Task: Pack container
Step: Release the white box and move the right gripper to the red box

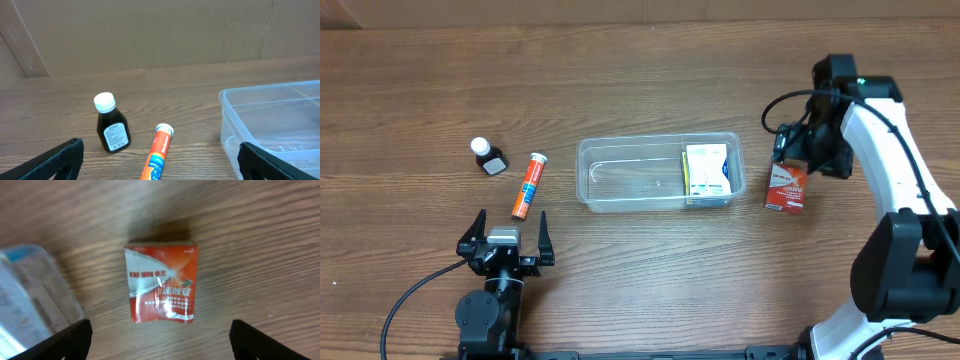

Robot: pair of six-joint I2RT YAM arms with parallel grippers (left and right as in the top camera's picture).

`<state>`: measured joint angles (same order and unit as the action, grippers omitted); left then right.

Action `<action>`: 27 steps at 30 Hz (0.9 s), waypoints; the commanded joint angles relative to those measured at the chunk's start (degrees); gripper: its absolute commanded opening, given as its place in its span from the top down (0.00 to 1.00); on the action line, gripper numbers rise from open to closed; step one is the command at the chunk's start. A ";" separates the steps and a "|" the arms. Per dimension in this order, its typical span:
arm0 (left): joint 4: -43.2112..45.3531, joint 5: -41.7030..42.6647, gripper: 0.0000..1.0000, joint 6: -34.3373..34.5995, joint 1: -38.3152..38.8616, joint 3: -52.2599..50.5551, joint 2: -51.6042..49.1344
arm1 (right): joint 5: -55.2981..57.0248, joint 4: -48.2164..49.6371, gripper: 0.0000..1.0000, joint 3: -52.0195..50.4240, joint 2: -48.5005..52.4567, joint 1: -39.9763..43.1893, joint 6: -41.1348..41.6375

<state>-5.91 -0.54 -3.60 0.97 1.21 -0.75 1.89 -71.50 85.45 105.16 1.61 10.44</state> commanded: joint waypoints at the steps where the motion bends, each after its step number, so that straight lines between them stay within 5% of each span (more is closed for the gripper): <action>1: 0.17 0.76 0.00 -0.96 -0.52 -0.26 0.50 | -1.64 4.37 0.09 -5.92 -1.01 0.13 -0.46; 8: 0.15 0.76 0.00 -0.96 -0.52 -0.26 0.50 | -3.19 15.72 0.09 -16.68 -0.94 0.13 -0.42; 17: 0.17 0.76 0.00 -0.96 -0.52 -0.26 0.50 | -2.82 19.87 0.10 -18.01 1.60 0.13 -0.44; 27: 0.15 0.76 0.00 -0.96 -0.52 -0.26 0.50 | -1.75 21.55 0.34 -18.01 1.70 0.13 -0.46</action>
<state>-5.93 -0.54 -3.60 0.97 1.21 -0.73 -0.62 -50.52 67.79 106.50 1.63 10.22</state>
